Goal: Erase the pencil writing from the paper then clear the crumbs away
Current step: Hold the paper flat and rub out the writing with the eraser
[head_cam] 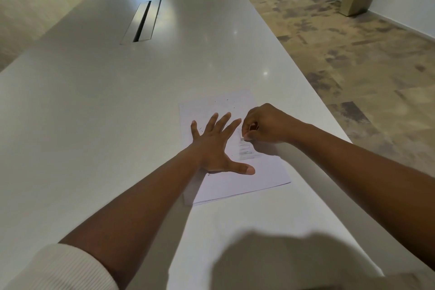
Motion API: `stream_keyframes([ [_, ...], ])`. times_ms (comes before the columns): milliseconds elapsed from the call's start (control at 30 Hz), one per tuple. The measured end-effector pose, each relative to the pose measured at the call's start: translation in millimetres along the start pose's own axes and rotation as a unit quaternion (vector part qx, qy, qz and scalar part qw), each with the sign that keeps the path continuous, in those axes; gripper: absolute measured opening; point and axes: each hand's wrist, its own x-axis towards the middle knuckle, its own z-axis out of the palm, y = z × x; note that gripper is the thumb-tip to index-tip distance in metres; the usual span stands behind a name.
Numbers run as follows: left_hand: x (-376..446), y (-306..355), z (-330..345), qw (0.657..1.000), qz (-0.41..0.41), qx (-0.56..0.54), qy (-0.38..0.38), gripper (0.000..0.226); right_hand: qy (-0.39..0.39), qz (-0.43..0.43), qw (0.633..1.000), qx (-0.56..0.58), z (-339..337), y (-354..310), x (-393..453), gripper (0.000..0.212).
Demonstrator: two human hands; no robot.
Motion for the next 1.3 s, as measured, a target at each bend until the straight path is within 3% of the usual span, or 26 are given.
stream_keyframes([
  [167, -0.7, 0.5, -0.8, 1.000, -0.001, -0.004, -0.001, 0.147, -0.003, 0.011, 1.000, -0.021, -1.0, -4.6, 0.9, 0.025],
  [300, -1.2, 1.6, -0.6, 1.000, -0.004, -0.003, -0.005, 0.146, -0.020, -0.009, 0.999, -0.046, -0.1, -5.9, 0.6, 0.021],
  [600, -1.0, 2.6, -3.0, 1.000, -0.011, -0.007, -0.007, 0.150, 0.066, -0.021, 0.996, -0.061, 10.6, -3.5, 8.9, 0.012],
  [800, -0.1, 2.5, -2.3, 1.000, -0.012, -0.016, 0.000, 0.152, -0.032, -0.112, 0.992, -0.051, 9.0, -9.0, -7.2, 0.012],
  [933, 1.0, 1.2, -1.6, 1.000, -0.010, -0.013, 0.001, 0.152, -0.088, -0.118, 0.989, -0.025, 7.7, -8.2, -18.4, 0.011],
  [1167, 1.9, -0.4, 1.4, 1.000, -0.007, -0.013, 0.007, 0.152, 0.079, -0.031, 0.996, -0.025, 6.4, -2.6, 9.8, 0.006],
  [1300, 1.7, 0.5, 0.2, 1.000, -0.010, -0.013, 0.006, 0.154, 0.083, -0.026, 0.996, -0.029, 5.7, -1.2, 19.8, 0.006],
])
